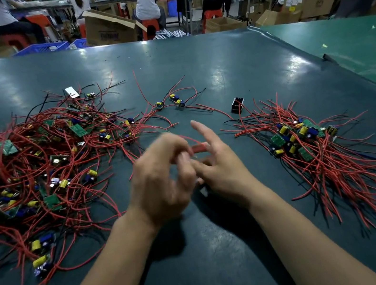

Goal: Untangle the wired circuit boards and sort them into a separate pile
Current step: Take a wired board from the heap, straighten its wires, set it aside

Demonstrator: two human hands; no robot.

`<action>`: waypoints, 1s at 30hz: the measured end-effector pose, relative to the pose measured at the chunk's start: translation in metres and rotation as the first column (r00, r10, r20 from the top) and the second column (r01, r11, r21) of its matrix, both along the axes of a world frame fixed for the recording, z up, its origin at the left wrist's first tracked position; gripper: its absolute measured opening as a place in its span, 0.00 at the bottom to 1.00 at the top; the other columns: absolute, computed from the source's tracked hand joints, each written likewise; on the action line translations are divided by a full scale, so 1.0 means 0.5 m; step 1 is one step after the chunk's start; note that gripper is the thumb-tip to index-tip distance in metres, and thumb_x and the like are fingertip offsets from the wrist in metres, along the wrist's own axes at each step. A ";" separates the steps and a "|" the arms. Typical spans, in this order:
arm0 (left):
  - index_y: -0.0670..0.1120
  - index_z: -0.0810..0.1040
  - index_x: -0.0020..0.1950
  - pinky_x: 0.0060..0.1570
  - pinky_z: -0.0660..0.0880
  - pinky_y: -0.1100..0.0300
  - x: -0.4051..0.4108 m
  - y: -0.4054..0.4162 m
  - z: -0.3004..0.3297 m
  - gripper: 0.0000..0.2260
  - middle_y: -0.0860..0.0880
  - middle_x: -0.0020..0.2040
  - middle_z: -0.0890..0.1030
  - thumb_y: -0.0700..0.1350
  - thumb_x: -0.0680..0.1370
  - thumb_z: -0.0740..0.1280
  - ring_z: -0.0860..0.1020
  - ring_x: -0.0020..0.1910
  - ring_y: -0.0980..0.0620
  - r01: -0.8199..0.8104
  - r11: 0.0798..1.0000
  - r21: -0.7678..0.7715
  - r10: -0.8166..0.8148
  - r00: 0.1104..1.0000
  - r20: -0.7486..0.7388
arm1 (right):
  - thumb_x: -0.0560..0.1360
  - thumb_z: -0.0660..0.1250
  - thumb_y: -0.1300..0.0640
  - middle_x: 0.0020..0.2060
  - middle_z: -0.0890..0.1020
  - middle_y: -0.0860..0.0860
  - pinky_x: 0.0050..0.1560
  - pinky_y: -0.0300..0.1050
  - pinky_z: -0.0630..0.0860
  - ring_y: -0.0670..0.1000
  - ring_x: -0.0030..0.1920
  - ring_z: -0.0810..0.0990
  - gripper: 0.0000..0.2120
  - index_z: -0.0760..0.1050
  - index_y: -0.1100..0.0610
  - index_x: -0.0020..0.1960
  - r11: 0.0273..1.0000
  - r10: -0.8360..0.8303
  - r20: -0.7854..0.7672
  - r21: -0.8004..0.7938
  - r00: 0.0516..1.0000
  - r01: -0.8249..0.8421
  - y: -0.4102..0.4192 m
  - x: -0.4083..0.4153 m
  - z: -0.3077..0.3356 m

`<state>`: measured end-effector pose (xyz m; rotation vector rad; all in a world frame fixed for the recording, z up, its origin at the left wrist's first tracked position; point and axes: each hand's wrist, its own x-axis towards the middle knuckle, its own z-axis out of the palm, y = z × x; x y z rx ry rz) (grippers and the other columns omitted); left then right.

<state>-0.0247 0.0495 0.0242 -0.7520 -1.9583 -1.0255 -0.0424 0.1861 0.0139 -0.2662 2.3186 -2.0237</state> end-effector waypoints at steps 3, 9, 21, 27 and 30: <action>0.38 0.77 0.45 0.42 0.75 0.62 0.008 0.016 -0.005 0.10 0.50 0.40 0.78 0.41 0.77 0.59 0.77 0.37 0.52 0.134 0.990 -0.043 -0.131 0.989 0.068 | 0.71 0.70 0.63 0.53 0.80 0.60 0.48 0.40 0.78 0.50 0.45 0.80 0.27 0.70 0.57 0.70 1.000 0.000 -0.093 -0.022 0.996 -0.002 0.003 -0.001 -0.002; 0.45 0.75 0.35 0.30 0.72 0.53 0.003 0.013 -0.011 0.15 0.48 0.28 0.75 0.48 0.80 0.60 0.74 0.27 0.50 0.057 0.998 0.024 -0.060 0.989 0.136 | 0.80 0.64 0.62 0.36 0.84 0.56 0.34 0.40 0.79 0.49 0.32 0.82 0.07 0.78 0.61 0.45 0.825 -0.279 0.080 -0.491 0.957 0.281 -0.005 -0.017 0.018; 0.47 0.81 0.48 0.23 0.68 0.66 -0.029 0.019 -0.014 0.03 0.55 0.33 0.81 0.43 0.79 0.67 0.72 0.23 0.57 -0.077 0.795 0.601 -0.347 0.755 0.556 | 0.80 0.64 0.53 0.27 0.80 0.54 0.25 0.36 0.73 0.47 0.24 0.75 0.13 0.78 0.59 0.42 0.855 -0.046 0.288 -0.483 0.956 0.187 0.000 -0.002 0.035; 0.41 0.80 0.47 0.24 0.73 0.64 -0.035 0.019 -0.018 0.01 0.52 0.33 0.82 0.37 0.77 0.69 0.77 0.29 0.55 -0.108 0.764 0.636 -0.375 0.729 0.573 | 0.80 0.64 0.61 0.31 0.81 0.50 0.24 0.39 0.73 0.47 0.25 0.77 0.02 0.74 0.56 0.53 0.927 -0.250 0.062 -0.274 0.966 0.257 -0.005 -0.001 0.017; 0.42 0.79 0.47 0.27 0.76 0.64 -0.041 0.017 -0.021 0.01 0.51 0.35 0.82 0.37 0.77 0.69 0.79 0.31 0.56 -0.134 0.760 0.636 -0.338 0.754 0.563 | 0.79 0.66 0.63 0.41 0.82 0.49 0.30 0.42 0.76 0.49 0.35 0.82 0.08 0.76 0.50 0.50 0.963 -0.244 -0.100 -0.141 0.965 0.229 -0.007 0.002 0.012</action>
